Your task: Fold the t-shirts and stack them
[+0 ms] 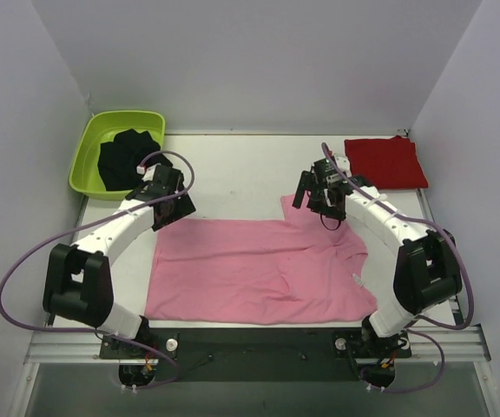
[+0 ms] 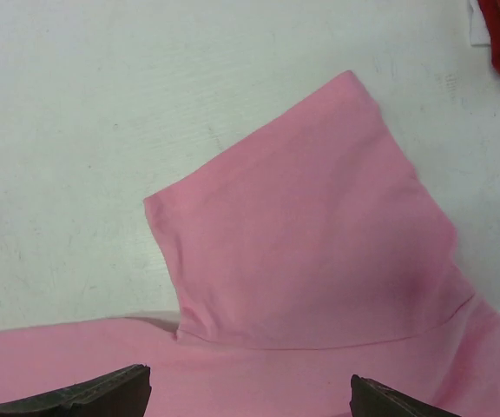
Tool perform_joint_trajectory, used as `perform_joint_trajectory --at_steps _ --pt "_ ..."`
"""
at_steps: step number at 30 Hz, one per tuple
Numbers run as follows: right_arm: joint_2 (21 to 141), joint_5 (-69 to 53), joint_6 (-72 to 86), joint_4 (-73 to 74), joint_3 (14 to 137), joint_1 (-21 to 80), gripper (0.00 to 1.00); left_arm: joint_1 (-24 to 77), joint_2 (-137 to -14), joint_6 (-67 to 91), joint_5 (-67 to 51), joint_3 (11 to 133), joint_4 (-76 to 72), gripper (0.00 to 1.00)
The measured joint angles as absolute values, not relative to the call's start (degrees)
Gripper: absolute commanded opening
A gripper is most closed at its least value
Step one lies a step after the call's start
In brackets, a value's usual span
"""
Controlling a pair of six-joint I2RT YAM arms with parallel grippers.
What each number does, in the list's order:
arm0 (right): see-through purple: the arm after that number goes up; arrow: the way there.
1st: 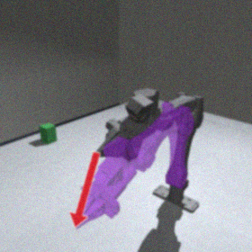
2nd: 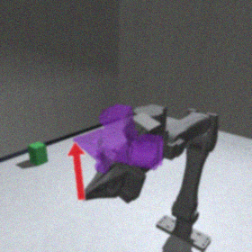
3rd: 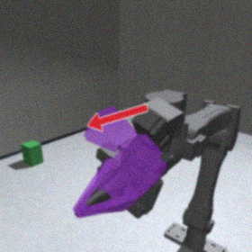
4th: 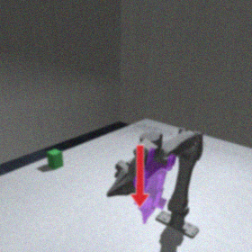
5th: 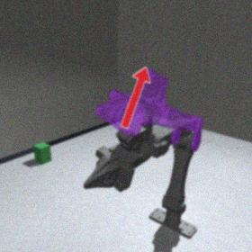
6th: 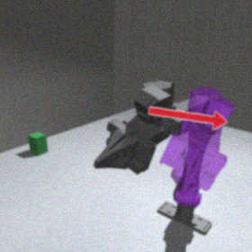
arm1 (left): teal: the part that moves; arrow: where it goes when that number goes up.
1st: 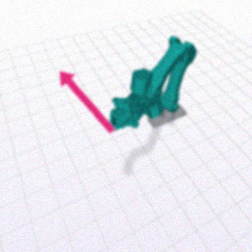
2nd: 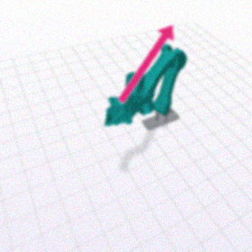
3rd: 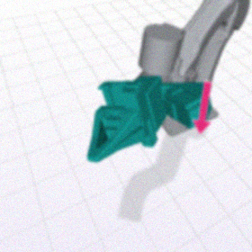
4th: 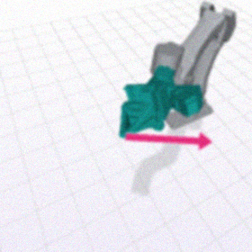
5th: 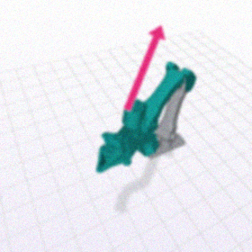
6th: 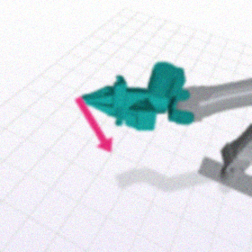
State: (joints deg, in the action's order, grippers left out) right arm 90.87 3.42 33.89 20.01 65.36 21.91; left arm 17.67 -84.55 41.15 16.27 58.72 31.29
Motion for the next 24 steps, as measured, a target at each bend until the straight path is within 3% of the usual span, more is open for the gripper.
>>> perform_joint_trajectory --at_steps 14,24 --pt "86.1 4.3 31.4 22.3 66.0 22.7 1.00 5.3 -95.7 41.6 10.5 60.8 31.1 0.79" --pt "85.5 4.2 30.9 22.1 64.3 22.7 1.00 4.5 -102.0 41.5 7.1 63.2 28.5 0.62"
